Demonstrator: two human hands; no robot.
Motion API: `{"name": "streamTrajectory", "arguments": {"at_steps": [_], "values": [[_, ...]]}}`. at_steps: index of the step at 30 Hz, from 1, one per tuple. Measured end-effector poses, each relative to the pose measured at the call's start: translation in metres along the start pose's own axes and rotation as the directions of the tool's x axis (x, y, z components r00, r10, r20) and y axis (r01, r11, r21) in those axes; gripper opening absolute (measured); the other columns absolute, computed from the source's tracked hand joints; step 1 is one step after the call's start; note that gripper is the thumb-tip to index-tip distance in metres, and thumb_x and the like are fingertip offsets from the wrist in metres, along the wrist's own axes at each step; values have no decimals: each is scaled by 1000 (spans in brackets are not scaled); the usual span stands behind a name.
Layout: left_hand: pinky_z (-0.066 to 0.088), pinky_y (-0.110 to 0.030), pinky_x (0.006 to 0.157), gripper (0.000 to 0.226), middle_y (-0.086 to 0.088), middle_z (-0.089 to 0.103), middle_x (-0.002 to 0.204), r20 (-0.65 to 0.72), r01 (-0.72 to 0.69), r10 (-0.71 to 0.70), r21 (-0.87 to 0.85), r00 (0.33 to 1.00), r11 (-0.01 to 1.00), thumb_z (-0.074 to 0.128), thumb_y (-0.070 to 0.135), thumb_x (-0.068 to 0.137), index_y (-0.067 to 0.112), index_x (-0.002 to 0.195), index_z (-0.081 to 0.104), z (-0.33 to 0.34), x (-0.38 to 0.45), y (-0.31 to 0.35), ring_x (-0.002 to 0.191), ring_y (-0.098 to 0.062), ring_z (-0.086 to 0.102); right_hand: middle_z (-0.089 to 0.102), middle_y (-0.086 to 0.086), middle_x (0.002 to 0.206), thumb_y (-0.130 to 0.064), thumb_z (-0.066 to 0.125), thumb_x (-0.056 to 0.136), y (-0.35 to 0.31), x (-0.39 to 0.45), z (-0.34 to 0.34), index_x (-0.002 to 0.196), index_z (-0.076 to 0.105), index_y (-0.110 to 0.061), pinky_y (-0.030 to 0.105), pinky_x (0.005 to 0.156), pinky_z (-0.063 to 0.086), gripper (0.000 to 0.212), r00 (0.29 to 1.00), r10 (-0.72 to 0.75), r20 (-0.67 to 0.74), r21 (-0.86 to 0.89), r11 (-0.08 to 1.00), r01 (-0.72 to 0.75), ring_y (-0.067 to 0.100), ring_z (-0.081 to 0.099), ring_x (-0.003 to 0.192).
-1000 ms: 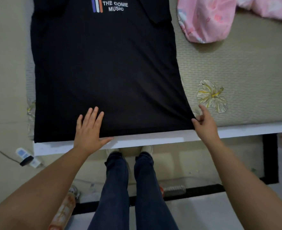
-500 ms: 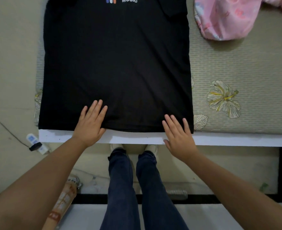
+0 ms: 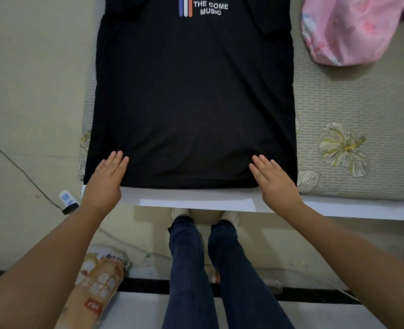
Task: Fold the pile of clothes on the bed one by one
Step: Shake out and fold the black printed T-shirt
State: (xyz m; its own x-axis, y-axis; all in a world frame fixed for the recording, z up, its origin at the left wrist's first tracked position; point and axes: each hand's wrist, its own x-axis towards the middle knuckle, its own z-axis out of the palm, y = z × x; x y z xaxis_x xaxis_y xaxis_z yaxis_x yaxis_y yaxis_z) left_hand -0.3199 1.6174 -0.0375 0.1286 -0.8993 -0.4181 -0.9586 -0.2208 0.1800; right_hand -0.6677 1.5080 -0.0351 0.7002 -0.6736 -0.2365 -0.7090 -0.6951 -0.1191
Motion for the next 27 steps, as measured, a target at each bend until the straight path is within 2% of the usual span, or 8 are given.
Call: {"name": "streamTrajectory", "arguments": {"at_steps": [2,4,6,9,14,16,20,27], "values": [[8,-36,114,67,-26,21,147,86,-10,8,25,996,1000,42,-23,73,-6,137,29,-3,-2,-5,139,-35,17,57,35,113,30,61,48,-3,-3,0,104,62,14,58,83,45,58,999,21,33,78,997,-23,52,57,100],[2,-28,113,67,-18,15,151,177,-27,22,22,984,999,39,-18,79,0,141,22,-8,-2,-8,142,-26,12,37,27,139,26,47,69,-4,-9,-4,127,47,6,34,111,20,61,981,81,177,125,987,-104,41,36,130],[11,-27,111,64,-15,25,150,236,-36,30,22,971,999,39,-13,81,5,141,28,-19,-6,-7,140,-24,21,17,13,152,15,37,83,-5,-19,-7,140,30,-4,18,111,-1,60,938,110,328,170,970,-174,24,15,142],[39,-30,91,47,-13,55,128,374,-73,34,92,927,993,43,1,85,16,129,52,-43,-19,1,118,-27,49,14,5,154,10,35,86,-18,-35,-24,144,24,-12,16,109,7,62,796,123,592,140,958,-252,14,16,141],[38,-23,79,33,-13,58,119,733,-152,45,80,679,985,41,1,86,7,111,62,-82,-32,10,105,-28,53,53,15,129,9,38,82,-49,-41,-73,124,55,-7,24,93,37,48,504,90,859,98,937,-336,26,49,117],[39,-25,85,39,-12,56,123,716,-167,43,104,696,980,39,-1,86,9,118,59,-102,-21,5,109,-28,52,57,15,123,5,40,83,-47,-27,-93,119,58,-7,26,88,38,42,557,142,818,73,935,-346,27,51,113],[43,-35,85,37,-17,56,120,421,-98,21,163,907,982,42,1,85,10,117,58,-143,25,-6,108,-32,53,59,21,119,1,43,86,-14,16,-129,120,58,-7,34,88,39,38,780,388,490,88,869,-488,35,53,110],[37,-32,60,17,-23,60,95,3,107,-109,160,994,981,45,-7,82,-1,91,58,-188,97,-3,85,-35,58,61,26,102,-3,48,84,43,92,-176,106,63,-2,37,76,45,27,849,507,150,-41,861,-507,40,57,96]]}}
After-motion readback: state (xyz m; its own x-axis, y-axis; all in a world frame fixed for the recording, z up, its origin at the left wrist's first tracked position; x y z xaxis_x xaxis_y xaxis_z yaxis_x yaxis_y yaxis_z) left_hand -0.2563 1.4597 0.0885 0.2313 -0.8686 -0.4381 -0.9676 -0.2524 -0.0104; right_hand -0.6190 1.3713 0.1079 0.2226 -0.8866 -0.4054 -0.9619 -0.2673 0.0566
